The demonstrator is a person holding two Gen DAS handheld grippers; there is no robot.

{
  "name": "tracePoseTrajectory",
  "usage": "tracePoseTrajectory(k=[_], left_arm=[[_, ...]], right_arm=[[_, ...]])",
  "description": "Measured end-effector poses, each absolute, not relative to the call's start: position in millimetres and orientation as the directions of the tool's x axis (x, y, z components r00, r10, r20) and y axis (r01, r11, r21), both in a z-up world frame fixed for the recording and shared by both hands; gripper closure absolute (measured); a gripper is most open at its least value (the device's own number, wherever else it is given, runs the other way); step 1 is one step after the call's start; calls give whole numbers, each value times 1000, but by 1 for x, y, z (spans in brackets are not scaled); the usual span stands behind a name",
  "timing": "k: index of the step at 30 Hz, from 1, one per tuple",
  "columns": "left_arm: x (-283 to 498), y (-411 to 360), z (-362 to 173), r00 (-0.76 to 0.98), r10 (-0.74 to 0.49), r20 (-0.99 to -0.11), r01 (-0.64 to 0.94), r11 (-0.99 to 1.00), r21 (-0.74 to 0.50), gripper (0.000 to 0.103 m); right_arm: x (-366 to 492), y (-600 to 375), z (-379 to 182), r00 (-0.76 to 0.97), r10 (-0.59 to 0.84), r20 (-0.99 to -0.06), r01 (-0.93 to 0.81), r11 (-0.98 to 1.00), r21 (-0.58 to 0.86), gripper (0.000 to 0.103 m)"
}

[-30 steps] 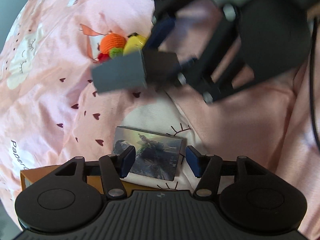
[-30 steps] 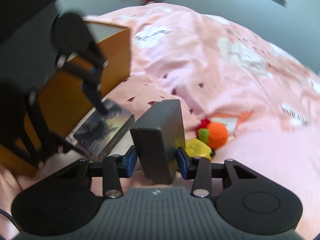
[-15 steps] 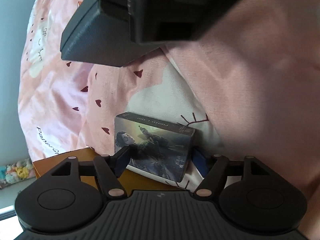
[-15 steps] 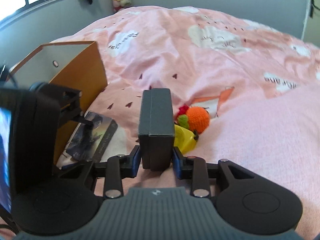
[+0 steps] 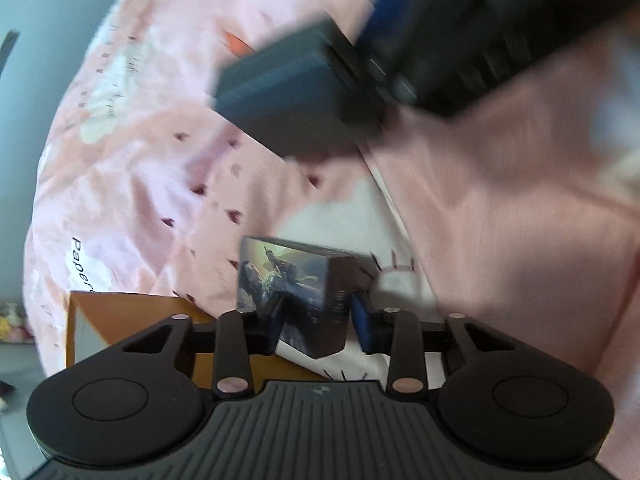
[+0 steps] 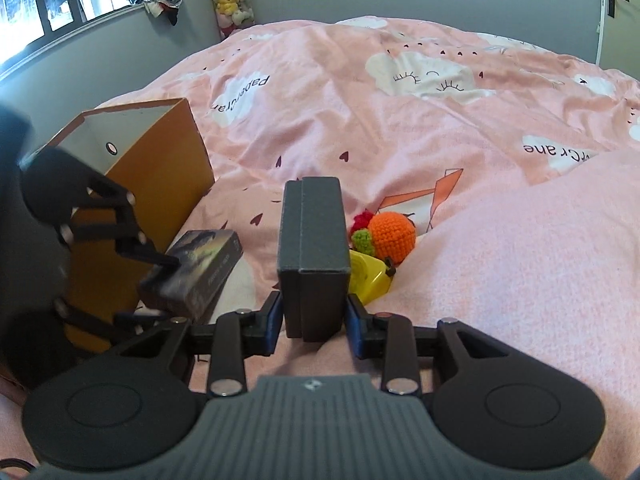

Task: Organize objects
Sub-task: 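Grasp the picture card with the left gripper while the right gripper lifts the grey box, then open the right gripper over the open box while the left gripper holds the card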

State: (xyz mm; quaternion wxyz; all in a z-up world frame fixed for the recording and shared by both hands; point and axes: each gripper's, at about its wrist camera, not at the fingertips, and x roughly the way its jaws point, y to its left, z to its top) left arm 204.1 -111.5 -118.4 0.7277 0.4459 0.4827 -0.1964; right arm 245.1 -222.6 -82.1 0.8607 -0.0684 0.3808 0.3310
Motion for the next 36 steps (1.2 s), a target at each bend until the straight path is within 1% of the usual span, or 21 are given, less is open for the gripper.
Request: tracePoseTrajectory(k=[2,5,7,8,9,13,17,21,24,26,29,31,33,36], left_arm=[[212,-100,-98,453,90,-887,678,611,409,71],[226,-92,-70,414,-5,-910,629,725,282,74],[233,-84,-56,356,-71,-932,603,779,171,74],[237,-82,-52,342,-94,-935,592,795,136,75],[242,-80,-52,335,-94,-937,581,804,127,75],[257,-80,-55,333,-10,-943,534,826,179,77],[269,-87,-61,332,14,-943,555,805,208,76],[276,-88,-79,319,3,-948,564,803,192,77],[266,-83,-66,360,-25,-933,542,819,188,77],[264,-73,-57,375,-64,-925,508,848,148,78],[259,-47,-28,402,-165,-901,441,897,33,78],[252,-27,-3,436,-219,-873,400,916,-30,78],[242,-6,23,480,-256,-839,375,925,-67,78],[228,29,56,530,-269,-804,323,941,-102,78]], right_arm=[[243,-223,-79,488,548,-679,-638,755,152,68],[241,-228,-71,454,628,-632,-657,715,239,68],[245,-227,-72,410,659,-630,-649,696,307,68],[247,-226,-75,399,660,-636,-642,697,321,68],[249,-223,-77,399,651,-646,-638,703,315,68],[253,-215,-80,401,638,-657,-626,715,312,68],[261,-208,-86,353,631,-691,-616,713,335,66],[269,-205,-92,332,620,-711,-590,724,357,67],[267,-206,-91,336,620,-709,-581,729,362,68],[262,-208,-87,352,611,-709,-571,741,354,68],[260,-212,-72,384,612,-691,-548,754,363,68],[259,-212,-55,414,626,-661,-538,754,377,68],[256,-210,-33,449,642,-621,-550,747,374,68],[250,-196,2,470,686,-556,-590,712,380,68]])
